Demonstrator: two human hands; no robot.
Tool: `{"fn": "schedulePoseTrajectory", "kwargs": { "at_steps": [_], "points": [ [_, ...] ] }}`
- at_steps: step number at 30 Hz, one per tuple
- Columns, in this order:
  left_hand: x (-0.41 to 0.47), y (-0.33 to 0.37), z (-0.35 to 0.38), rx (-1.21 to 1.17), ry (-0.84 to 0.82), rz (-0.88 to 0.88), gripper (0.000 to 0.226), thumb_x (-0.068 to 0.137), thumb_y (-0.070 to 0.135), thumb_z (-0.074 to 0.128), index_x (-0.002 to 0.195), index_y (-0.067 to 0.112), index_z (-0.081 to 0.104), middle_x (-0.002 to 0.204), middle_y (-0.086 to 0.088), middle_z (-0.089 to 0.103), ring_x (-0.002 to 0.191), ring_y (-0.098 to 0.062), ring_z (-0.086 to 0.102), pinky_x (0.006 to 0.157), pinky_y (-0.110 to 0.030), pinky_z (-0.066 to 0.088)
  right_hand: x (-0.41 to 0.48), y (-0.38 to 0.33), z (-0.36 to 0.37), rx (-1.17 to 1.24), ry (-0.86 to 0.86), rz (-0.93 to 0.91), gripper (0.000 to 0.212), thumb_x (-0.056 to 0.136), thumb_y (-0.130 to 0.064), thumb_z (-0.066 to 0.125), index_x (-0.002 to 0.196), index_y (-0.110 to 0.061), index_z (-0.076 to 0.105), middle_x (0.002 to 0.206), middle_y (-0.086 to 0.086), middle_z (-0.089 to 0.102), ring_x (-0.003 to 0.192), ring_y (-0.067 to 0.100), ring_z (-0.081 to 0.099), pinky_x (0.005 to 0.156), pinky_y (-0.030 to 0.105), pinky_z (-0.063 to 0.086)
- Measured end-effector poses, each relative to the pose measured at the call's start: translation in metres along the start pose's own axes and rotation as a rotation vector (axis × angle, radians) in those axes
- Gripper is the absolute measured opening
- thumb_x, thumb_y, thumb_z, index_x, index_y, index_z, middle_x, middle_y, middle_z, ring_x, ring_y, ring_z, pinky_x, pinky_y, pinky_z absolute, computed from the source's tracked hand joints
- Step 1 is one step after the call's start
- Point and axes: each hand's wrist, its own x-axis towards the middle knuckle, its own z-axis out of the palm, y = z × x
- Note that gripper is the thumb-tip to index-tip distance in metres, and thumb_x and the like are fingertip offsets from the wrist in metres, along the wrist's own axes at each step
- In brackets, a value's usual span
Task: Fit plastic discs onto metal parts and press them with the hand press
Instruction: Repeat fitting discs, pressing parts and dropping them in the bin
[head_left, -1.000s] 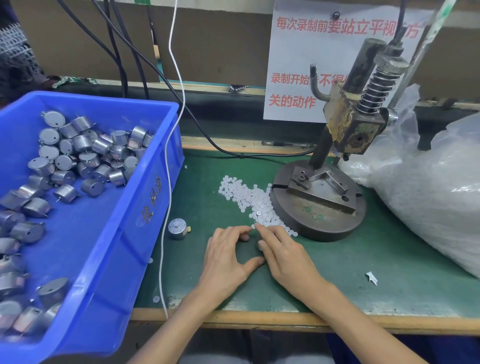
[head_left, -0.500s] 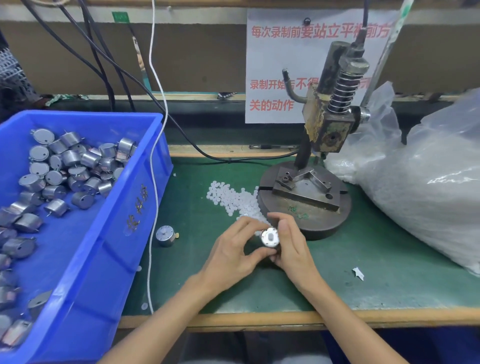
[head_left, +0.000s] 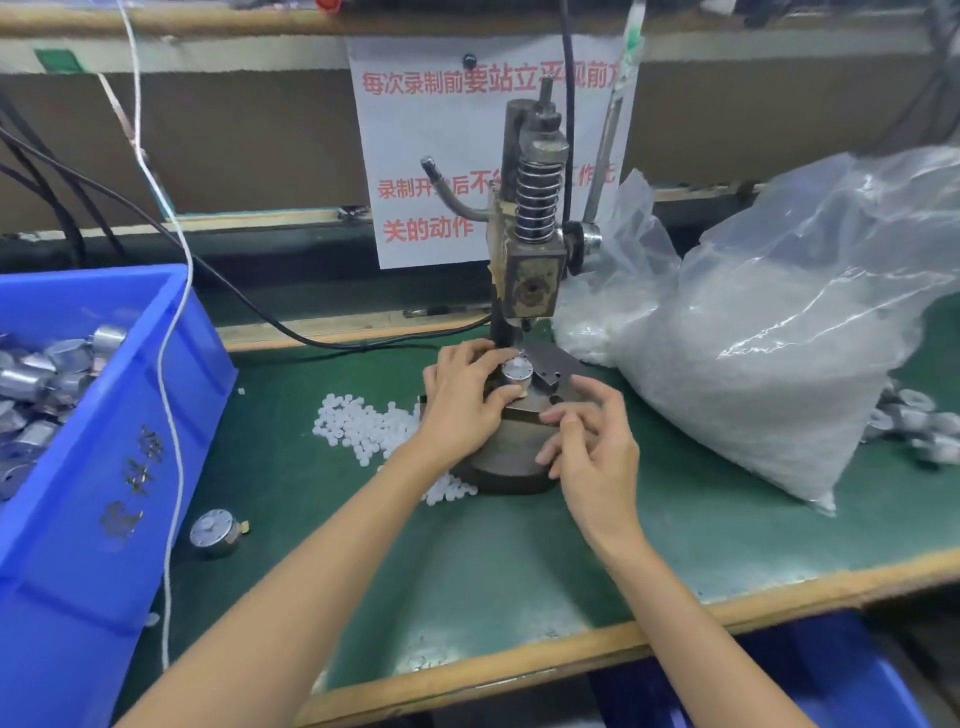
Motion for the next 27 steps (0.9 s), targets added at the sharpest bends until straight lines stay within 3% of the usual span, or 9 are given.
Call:
{"fn": "schedulePoseTrajectory", "kwargs": {
  "at_steps": [3, 6, 9, 11, 15, 20, 27],
  "points": [
    [-0.003, 0.002, 0.009, -0.051, 0.067, -0.023, 0.048, 0.091, 0.029, 0.057, 0.137, 0.025, 0.045, 0.132, 0.003, 0.051, 0.123, -0.016, 0.036, 0.087, -0.020, 0.013, 0.023, -0.010, -0.007, -0.015, 0.043, -0.032, 0.034, 0.092, -0.001, 0.043, 0.102, -0.033, 0.052, 0.082, -0.010, 0.064, 0.049, 0.011, 0.055, 0.052, 0.023, 0.042],
    [-0.007, 0.004, 0.015, -0.121, 0.136, -0.073, 0.043, 0.087, 0.027, 0.061, 0.129, 0.023, 0.050, 0.124, 0.004, 0.056, 0.120, -0.014, 0.040, 0.088, -0.018, 0.013, 0.058, -0.037, -0.008, -0.006, 0.094, -0.097, 0.027, 0.091, -0.002, 0.044, 0.103, -0.023, 0.056, 0.086, -0.018, 0.062, 0.057, 0.007, 0.057, 0.053, 0.019, 0.046],
    [-0.008, 0.004, 0.015, -0.140, 0.176, -0.058, 0.034, 0.084, 0.034, 0.065, 0.116, 0.026, 0.056, 0.112, 0.011, 0.058, 0.111, -0.009, 0.045, 0.088, -0.020, 0.015, 0.111, -0.079, -0.006, 0.003, 0.151, -0.127, 0.040, 0.093, -0.007, 0.045, 0.132, -0.012, 0.049, 0.109, -0.019, 0.054, 0.078, 0.009, 0.064, 0.071, 0.023, 0.054],
    [-0.007, 0.004, 0.014, -0.179, 0.189, -0.070, 0.032, 0.082, 0.037, 0.067, 0.112, 0.028, 0.059, 0.106, 0.016, 0.058, 0.107, -0.007, 0.045, 0.087, -0.019, 0.016, 0.150, -0.111, -0.003, 0.070, 0.089, -0.063, 0.050, 0.094, -0.010, 0.046, 0.143, -0.008, 0.035, 0.112, -0.018, 0.054, 0.066, 0.000, 0.061, 0.064, 0.022, 0.052],
    [-0.006, 0.004, 0.014, -0.207, 0.207, -0.081, 0.030, 0.081, 0.037, 0.068, 0.110, 0.031, 0.063, 0.101, 0.021, 0.056, 0.106, -0.005, 0.046, 0.084, -0.018, 0.015, 0.179, -0.142, -0.003, 0.170, -0.071, 0.032, 0.030, 0.093, -0.011, 0.049, 0.123, -0.005, 0.052, 0.110, 0.009, 0.061, 0.060, 0.008, 0.055, 0.057, 0.021, 0.048],
    [-0.006, 0.003, 0.017, -0.190, 0.218, -0.095, 0.032, 0.081, 0.039, 0.068, 0.111, 0.029, 0.063, 0.105, 0.017, 0.060, 0.105, -0.005, 0.046, 0.083, -0.019, 0.014, 0.120, -0.111, -0.003, 0.358, 0.132, -0.180, 0.009, 0.088, -0.008, 0.052, 0.091, -0.017, 0.049, 0.080, -0.004, 0.050, 0.065, 0.011, 0.044, 0.064, 0.028, 0.040],
    [-0.006, 0.003, 0.020, -0.176, 0.233, -0.107, 0.032, 0.081, 0.038, 0.069, 0.110, 0.028, 0.064, 0.108, 0.012, 0.063, 0.106, -0.009, 0.047, 0.082, -0.023, 0.015, 0.094, -0.094, 0.008, 0.431, 0.156, -0.316, 0.027, 0.085, 0.002, 0.044, 0.101, -0.018, 0.040, 0.089, -0.006, 0.044, 0.074, -0.002, 0.047, 0.073, 0.024, 0.041]
  ]
}}
